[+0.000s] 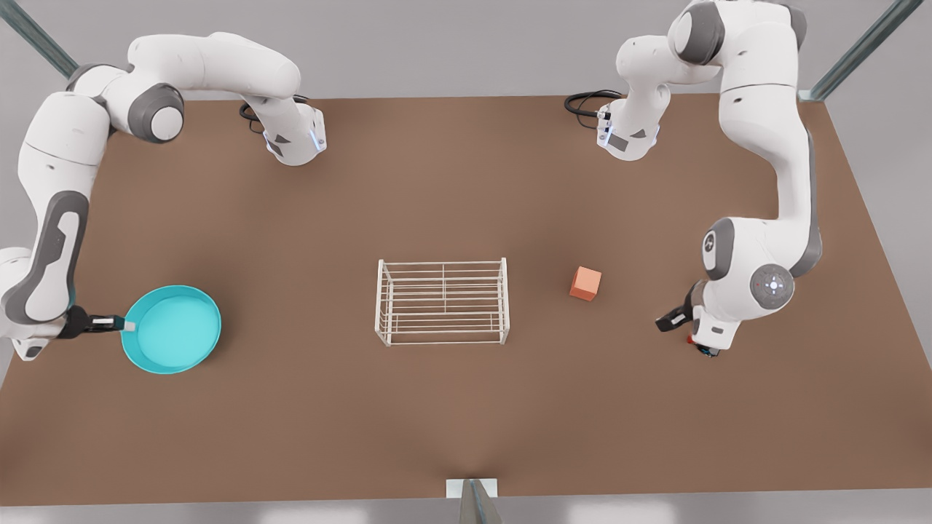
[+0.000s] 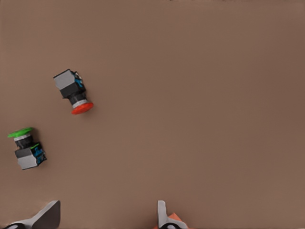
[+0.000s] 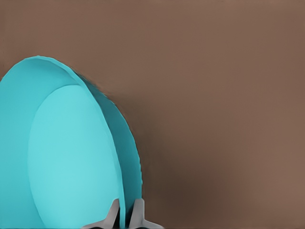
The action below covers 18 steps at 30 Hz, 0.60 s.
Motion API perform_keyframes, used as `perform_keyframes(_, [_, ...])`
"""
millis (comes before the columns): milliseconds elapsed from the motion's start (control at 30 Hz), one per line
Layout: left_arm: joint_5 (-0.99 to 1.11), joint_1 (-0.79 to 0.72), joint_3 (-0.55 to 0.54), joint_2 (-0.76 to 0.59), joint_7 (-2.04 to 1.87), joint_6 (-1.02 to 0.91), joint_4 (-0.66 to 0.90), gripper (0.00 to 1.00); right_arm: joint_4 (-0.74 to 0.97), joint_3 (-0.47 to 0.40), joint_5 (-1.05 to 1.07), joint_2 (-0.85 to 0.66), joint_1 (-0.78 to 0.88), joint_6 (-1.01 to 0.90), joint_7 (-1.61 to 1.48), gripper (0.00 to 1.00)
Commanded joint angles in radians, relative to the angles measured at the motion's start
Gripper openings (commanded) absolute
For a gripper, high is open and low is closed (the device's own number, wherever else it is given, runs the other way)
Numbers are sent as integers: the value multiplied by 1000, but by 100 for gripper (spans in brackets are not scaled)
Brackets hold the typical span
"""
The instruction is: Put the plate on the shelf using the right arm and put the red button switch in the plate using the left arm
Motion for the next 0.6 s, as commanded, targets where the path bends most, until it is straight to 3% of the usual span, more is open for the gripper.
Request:
perform_keyframes(0, [-5, 21, 0, 37, -777, 181, 1, 100, 1, 24, 25, -12, 1, -103, -1, 18])
perform_keyframes(200, [12, 105, 0, 138, -587, 333, 3, 100, 1, 67, 137, -43, 4, -192, 4, 18])
perform_keyframes(367, [55, 137, 2, 193, -543, 387, 1, 100, 0, 196, 180, -93, 13, -192, 48, 18])
perform_keyframes(567, [98, 174, 3, 213, -483, 407, 0, 100, -2, 207, 208, -156, 137, -193, 160, 18])
